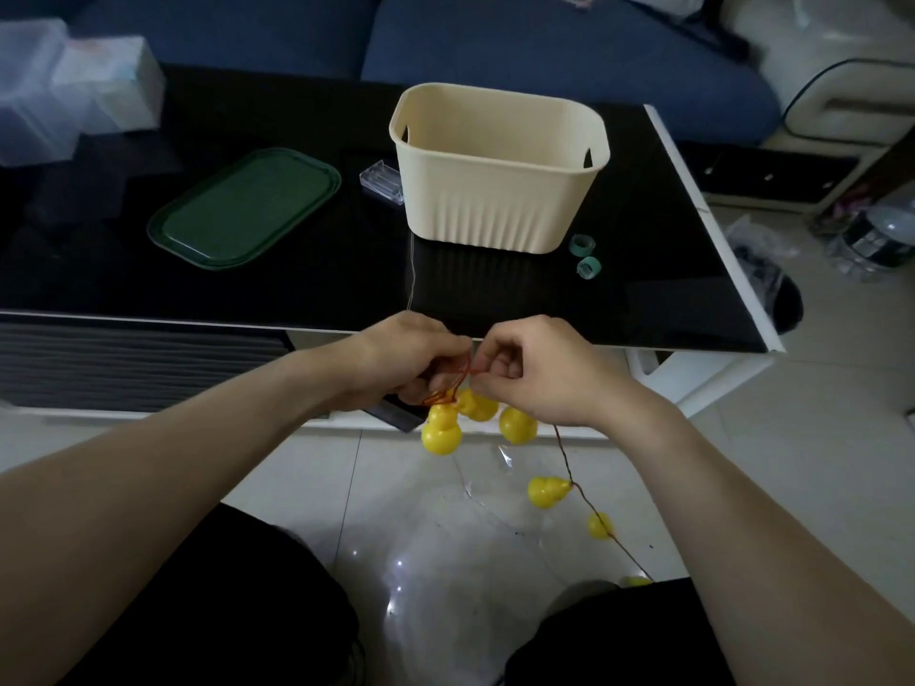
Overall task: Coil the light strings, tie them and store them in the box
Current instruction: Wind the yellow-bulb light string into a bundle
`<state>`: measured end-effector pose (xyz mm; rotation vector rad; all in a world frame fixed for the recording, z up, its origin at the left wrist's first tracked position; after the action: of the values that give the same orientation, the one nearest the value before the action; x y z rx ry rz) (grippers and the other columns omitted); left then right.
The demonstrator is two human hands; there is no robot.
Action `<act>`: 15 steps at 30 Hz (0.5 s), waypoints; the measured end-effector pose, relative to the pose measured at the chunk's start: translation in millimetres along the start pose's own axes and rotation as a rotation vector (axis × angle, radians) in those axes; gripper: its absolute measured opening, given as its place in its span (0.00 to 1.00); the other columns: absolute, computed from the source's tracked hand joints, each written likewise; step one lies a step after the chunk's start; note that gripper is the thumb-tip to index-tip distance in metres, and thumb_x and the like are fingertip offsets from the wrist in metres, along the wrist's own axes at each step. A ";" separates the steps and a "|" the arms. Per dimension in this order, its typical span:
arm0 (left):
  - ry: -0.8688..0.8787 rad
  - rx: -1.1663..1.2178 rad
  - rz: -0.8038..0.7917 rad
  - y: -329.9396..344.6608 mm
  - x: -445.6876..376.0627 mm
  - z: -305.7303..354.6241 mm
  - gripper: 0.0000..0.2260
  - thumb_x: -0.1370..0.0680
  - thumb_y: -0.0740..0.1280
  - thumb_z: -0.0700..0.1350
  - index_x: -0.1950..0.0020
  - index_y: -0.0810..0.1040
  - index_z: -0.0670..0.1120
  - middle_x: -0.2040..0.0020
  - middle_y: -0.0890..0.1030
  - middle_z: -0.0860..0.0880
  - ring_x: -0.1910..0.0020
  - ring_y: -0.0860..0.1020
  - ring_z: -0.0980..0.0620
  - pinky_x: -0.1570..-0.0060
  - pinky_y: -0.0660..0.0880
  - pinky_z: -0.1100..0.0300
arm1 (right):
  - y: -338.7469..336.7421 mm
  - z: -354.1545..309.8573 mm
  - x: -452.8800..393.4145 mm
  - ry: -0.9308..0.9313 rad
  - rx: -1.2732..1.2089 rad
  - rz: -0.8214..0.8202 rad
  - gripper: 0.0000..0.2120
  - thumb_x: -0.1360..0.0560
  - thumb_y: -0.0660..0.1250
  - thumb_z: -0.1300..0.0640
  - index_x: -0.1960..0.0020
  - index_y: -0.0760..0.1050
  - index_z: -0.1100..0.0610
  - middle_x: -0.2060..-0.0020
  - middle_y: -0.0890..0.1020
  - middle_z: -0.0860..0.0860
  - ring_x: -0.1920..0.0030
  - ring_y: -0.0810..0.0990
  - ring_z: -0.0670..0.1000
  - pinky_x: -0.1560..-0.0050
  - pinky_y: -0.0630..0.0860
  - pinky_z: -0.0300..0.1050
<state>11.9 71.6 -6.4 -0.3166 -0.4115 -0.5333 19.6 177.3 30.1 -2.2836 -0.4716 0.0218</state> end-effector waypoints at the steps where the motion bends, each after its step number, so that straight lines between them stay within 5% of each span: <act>1: -0.007 0.001 -0.028 2.9 0.3 -1.4 0.16 0.18 0.62 0.44 0.65 0.70 0.41 0.74 0.70 0.45 0.78 0.61 0.51 0.76 0.56 0.61 | -1.0 -1.0 -0.5 -0.010 0.000 0.033 0.05 0.28 0.76 0.59 0.58 0.81 0.51 0.72 0.77 0.44 0.70 0.75 0.38 0.68 0.70 0.30; 10: -0.018 -0.088 -0.223 17.8 7.0 -5.3 0.18 0.18 0.63 0.47 0.65 0.79 0.43 0.74 0.71 0.48 0.75 0.63 0.52 0.75 0.62 0.65 | -1.6 -2.4 -3.3 -0.039 -0.003 0.069 0.09 0.33 0.77 0.63 0.60 0.81 0.50 0.71 0.80 0.44 0.69 0.78 0.38 0.68 0.71 0.30; 15: -0.038 -0.082 -0.262 16.9 8.3 -5.0 0.19 0.17 0.58 0.43 0.68 0.69 0.43 0.75 0.70 0.47 0.75 0.64 0.50 0.71 0.62 0.59 | -3.9 -4.8 -3.8 -0.066 0.024 0.058 0.08 0.29 0.76 0.59 0.60 0.81 0.47 0.68 0.82 0.43 0.65 0.80 0.38 0.66 0.71 0.28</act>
<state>29.1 80.0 -10.1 -0.3540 -0.4714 -0.8023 15.5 175.1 35.7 -2.2779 -0.4366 0.1316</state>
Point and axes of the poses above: each hand's wrist, its own x-axis away from the middle knuckle, its own y-axis out of the palm, z = x × y, the point moved 10 cm from there along -x, towards the middle knuckle
